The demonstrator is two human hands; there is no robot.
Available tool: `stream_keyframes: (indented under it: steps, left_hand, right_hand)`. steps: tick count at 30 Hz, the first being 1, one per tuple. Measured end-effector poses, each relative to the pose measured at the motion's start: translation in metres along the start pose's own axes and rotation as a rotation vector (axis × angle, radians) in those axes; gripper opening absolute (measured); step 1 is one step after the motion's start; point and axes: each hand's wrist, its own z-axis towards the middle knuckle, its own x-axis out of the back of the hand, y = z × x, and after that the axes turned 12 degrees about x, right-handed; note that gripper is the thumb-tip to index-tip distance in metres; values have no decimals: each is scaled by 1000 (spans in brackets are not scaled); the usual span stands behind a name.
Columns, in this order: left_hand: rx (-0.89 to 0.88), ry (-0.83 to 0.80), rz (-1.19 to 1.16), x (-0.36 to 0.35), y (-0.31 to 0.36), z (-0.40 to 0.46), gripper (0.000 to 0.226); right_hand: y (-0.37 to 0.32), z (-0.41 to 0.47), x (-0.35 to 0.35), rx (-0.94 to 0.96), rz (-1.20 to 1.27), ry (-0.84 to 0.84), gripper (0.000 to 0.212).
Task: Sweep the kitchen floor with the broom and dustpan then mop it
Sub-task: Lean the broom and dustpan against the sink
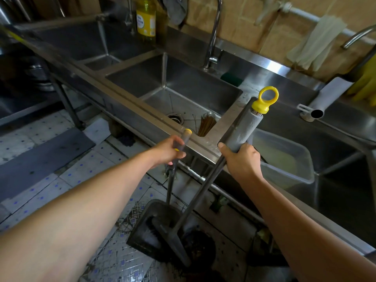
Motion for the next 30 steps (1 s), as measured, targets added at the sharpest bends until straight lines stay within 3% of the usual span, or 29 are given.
stream_keyframes:
  steps: [5,15,23,30]
  left_hand:
    - [38,52,15,7,0,-9,28]
    - [118,102,-51,21,-29,-56,48]
    - [93,90,-42,35,-72,-90,39]
    - [13,112,-50,28,-97,-85,48]
  right_hand:
    - [0,-1,-4,39,18,-16,52]
    - [-28,-20,-13,137,-13,-77,52]
    - [-78,-47,-29,212,-21,-83,49]
    - [-85,-54,-55,249,35,-48,45]
